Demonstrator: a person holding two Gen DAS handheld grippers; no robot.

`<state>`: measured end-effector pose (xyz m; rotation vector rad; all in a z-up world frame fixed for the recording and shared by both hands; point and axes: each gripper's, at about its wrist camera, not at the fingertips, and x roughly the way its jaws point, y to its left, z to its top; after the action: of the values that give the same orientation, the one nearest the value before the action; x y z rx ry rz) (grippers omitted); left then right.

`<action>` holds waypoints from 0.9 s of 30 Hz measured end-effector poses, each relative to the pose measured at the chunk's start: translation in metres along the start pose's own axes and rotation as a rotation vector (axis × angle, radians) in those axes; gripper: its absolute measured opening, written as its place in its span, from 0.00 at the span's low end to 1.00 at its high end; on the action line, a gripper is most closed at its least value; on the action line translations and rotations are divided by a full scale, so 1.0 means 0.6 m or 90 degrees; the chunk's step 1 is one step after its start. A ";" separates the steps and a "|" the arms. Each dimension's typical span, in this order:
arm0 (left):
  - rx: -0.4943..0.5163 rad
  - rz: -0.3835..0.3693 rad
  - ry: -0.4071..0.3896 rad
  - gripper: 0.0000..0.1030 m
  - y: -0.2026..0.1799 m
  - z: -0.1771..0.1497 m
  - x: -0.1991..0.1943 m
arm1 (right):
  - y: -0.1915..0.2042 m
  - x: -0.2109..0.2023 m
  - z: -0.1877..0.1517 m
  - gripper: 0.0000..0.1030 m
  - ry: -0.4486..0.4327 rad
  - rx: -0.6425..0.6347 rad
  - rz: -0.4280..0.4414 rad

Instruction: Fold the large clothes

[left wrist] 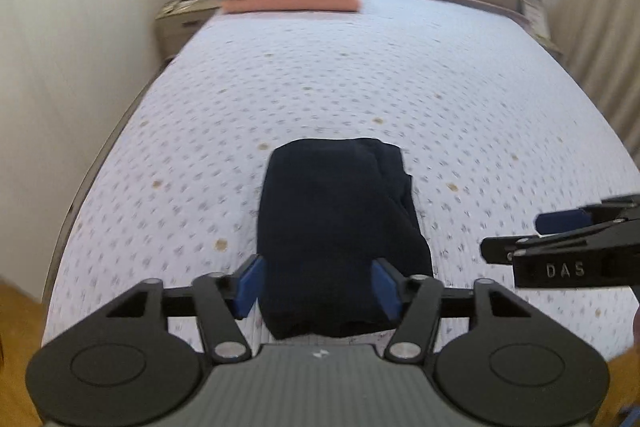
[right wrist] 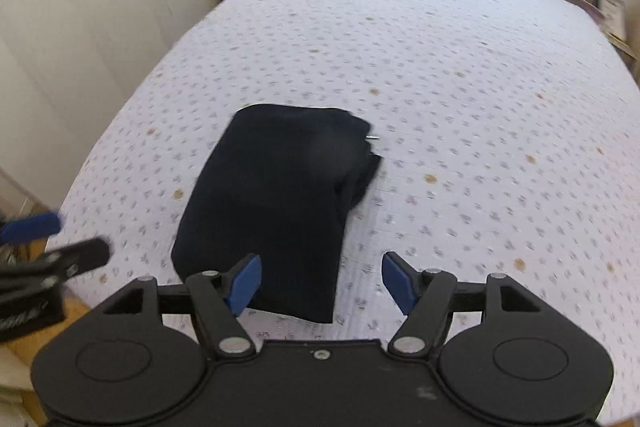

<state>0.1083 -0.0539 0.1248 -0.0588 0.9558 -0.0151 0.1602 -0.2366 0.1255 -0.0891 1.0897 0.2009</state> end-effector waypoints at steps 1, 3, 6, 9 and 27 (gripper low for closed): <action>-0.006 0.012 0.000 0.61 0.000 0.000 -0.010 | -0.001 -0.004 0.000 0.78 0.003 0.013 -0.001; -0.007 0.049 -0.002 0.64 -0.005 0.002 -0.027 | 0.000 -0.009 0.000 0.78 0.005 0.017 0.005; -0.009 0.088 -0.008 0.75 -0.017 0.009 -0.055 | 0.010 -0.017 0.007 0.78 0.005 -0.002 0.000; -0.021 0.083 -0.005 0.78 -0.022 0.021 -0.066 | 0.021 -0.032 0.015 0.78 -0.006 -0.018 0.002; -0.019 0.050 0.024 0.78 0.034 0.090 -0.012 | 0.046 0.000 0.076 0.79 0.012 0.022 -0.023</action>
<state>0.1481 -0.0311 0.1609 -0.0488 0.9962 0.0715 0.1943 -0.2016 0.1471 -0.0802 1.1097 0.1490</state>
